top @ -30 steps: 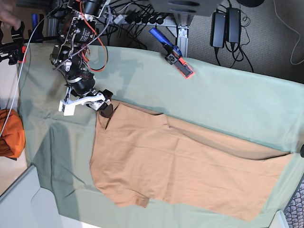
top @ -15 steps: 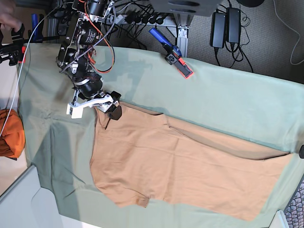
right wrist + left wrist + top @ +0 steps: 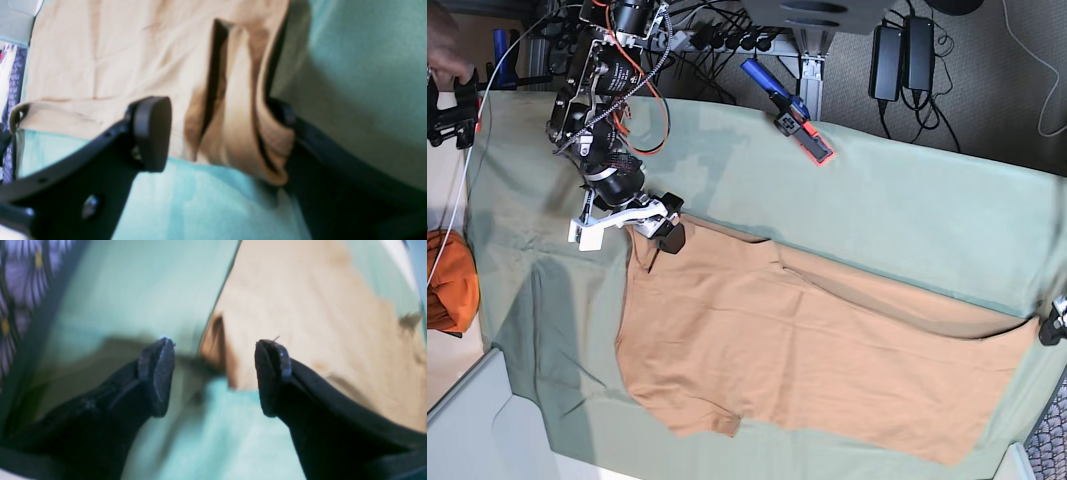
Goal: Fold the T-shirt properly
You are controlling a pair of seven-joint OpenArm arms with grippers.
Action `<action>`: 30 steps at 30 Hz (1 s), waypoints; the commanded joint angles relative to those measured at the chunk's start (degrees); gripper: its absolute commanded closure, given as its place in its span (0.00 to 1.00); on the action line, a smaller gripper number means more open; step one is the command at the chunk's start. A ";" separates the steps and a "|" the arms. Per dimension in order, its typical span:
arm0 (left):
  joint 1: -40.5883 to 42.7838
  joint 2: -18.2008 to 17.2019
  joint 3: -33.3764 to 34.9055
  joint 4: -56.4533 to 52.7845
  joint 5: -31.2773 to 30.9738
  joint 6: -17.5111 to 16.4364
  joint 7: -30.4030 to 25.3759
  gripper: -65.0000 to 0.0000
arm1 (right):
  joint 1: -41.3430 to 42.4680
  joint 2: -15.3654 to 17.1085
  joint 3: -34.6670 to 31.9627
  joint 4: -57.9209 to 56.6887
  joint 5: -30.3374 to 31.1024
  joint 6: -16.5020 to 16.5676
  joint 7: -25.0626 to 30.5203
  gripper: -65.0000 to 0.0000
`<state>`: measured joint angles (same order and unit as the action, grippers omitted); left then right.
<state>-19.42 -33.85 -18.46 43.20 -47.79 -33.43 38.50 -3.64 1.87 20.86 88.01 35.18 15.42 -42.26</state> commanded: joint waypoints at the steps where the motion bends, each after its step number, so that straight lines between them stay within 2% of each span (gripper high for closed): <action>1: -1.70 -1.20 -0.24 0.81 -0.85 -0.68 -0.74 0.36 | 0.28 0.00 -0.33 0.37 0.37 4.35 -1.92 0.37; 6: -2.49 -1.09 1.46 0.81 -0.76 -0.68 -1.03 0.36 | 0.26 0.02 -0.33 0.37 0.37 4.35 -1.90 0.37; 12: -2.49 -0.44 3.04 0.55 2.12 -0.63 -3.58 0.36 | 0.26 0.02 -0.33 0.37 0.22 4.35 -1.92 0.37; 18: -2.45 1.29 3.04 0.55 4.39 -0.66 -3.56 0.36 | 0.26 0.02 -0.33 0.37 0.17 4.35 -1.92 0.37; 30: -2.32 3.58 3.13 0.55 4.74 -0.66 -3.15 0.36 | 0.26 0.00 -0.33 0.37 0.24 4.35 -1.92 0.37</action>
<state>-20.47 -29.30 -15.07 42.98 -42.37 -33.45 36.16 -3.64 1.89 20.86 88.01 35.18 15.44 -42.46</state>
